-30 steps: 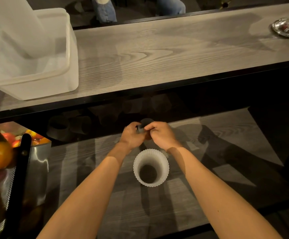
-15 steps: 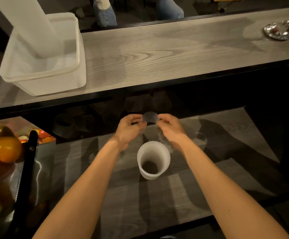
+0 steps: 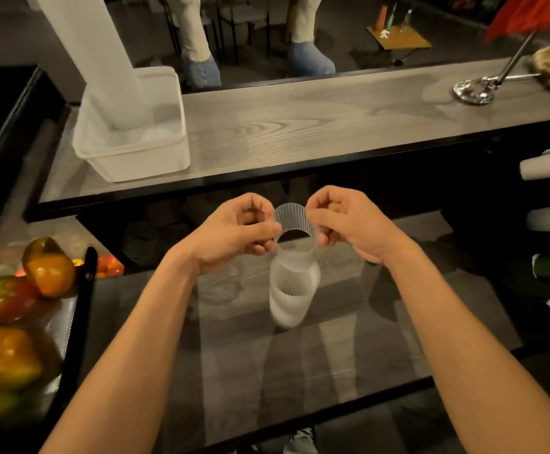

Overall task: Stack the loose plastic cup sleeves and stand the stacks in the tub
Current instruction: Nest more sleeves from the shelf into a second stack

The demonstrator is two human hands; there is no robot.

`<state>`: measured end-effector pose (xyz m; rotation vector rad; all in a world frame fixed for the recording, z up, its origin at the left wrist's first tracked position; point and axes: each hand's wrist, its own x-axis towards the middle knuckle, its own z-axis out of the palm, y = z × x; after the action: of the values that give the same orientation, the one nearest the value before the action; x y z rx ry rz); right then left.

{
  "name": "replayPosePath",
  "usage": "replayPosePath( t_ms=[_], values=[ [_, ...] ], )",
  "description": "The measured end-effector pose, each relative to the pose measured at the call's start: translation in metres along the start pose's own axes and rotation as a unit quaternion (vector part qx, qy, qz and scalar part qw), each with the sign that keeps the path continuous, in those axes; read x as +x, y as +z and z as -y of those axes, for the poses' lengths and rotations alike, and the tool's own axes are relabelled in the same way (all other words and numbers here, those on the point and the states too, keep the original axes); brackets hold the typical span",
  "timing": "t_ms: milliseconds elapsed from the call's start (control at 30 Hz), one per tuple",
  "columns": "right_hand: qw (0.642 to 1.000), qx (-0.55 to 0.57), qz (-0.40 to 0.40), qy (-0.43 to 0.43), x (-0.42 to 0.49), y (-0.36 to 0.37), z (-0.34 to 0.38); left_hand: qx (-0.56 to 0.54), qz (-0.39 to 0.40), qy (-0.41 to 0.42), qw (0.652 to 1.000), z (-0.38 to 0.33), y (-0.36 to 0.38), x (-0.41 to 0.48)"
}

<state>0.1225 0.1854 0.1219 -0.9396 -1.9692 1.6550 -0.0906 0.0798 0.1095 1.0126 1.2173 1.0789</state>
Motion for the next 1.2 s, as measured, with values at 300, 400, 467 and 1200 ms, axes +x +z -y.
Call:
replayPosePath(
  t_ms=[300,400,467,1200],
  values=[
    [0.994,-0.068,0.079,0.044,-0.022,0.001,-0.016,0.065,0.053,-0.042,0.996,0.014,-0.002,-0.017],
    [0.994,-0.087,0.054,0.043,-0.019,0.001,-0.020,0.068,0.030,-0.046,0.996,0.015,-0.001,-0.016],
    [0.994,-0.094,0.041,0.044,-0.018,-0.001,-0.021,0.062,0.019,-0.048,0.997,0.015,0.000,-0.014],
    [0.984,-0.039,0.170,0.040,0.013,-0.028,-0.020,0.011,0.075,-0.061,0.995,0.024,-0.020,0.022]
  ],
)
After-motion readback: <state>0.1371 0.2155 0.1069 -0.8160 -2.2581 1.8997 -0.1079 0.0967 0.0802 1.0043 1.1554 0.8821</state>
